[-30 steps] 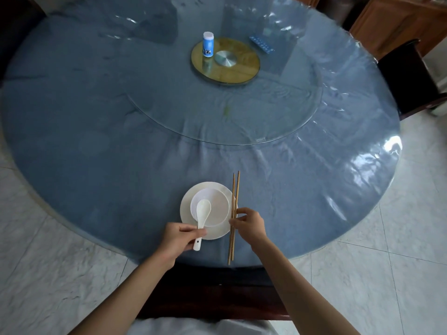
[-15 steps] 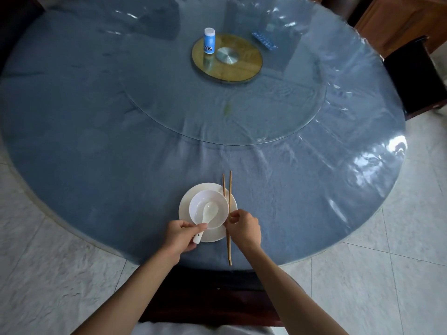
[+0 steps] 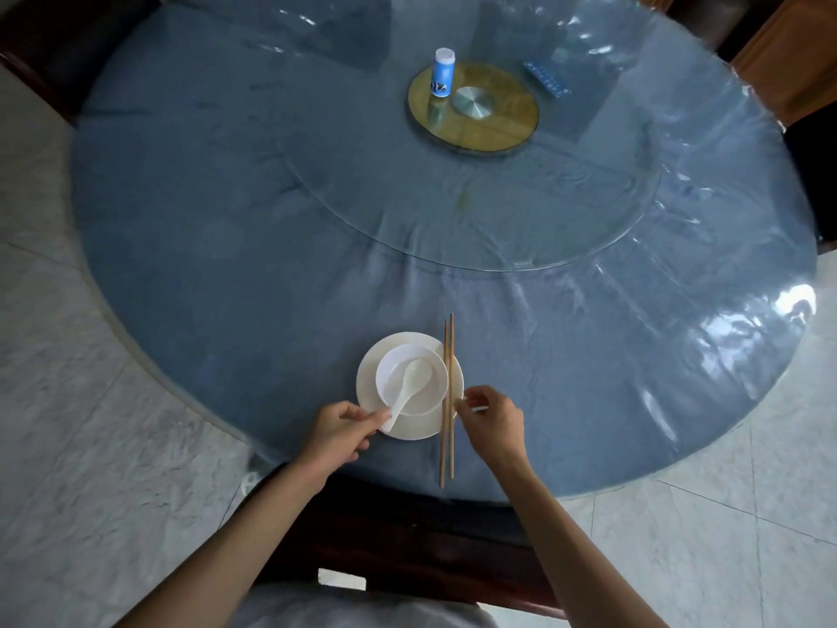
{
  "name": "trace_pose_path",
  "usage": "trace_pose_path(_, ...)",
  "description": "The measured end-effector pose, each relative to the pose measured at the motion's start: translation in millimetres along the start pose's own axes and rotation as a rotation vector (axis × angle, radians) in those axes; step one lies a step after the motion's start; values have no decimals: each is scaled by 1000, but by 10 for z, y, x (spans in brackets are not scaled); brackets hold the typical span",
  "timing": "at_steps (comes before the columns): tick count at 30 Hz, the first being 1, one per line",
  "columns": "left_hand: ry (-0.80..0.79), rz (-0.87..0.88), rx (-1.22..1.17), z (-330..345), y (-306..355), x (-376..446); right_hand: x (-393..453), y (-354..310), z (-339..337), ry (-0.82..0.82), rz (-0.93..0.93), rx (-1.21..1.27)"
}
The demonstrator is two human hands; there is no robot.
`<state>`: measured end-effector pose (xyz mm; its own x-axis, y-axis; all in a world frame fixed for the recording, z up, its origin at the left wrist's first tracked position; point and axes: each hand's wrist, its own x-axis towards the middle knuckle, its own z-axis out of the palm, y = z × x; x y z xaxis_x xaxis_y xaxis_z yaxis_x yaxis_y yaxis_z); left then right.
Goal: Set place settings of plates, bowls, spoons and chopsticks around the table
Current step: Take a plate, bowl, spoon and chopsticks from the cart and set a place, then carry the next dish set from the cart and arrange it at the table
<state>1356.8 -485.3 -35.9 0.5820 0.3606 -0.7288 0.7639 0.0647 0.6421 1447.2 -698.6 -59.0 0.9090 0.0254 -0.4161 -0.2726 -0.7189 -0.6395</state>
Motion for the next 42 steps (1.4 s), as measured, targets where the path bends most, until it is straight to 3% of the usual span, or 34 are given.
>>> trace_pose_path(2,27,104,49,-113,28,-112,-70,-157,-92,77,-93,-12)
trace_pose_path(6,186,454,468,-524,-32,-374,-350,-610,-133,204,-468,-121)
trace_pose_path(9,351,697,650,-876,-155,-628,-634,-947,-31,140,-779,-292)
trace_pose_path(13,499,777,786,-1393,-442,-950,-992,-1365,199,44,-1094,-448)
trace_pose_path(20,709,540,733,-2179,-1362,-1765,-1857,-2016,969,-115,-1367,-542)
trace_pose_path(31,1081,131,417,-2941,-2873,-3039,-3325,-2717,2694,-450,-1850,-564)
trace_pose_path(42,1347,-349,199,-3573,-4127,-3660,-4996,-3110,4533,-928,-2162,-534)
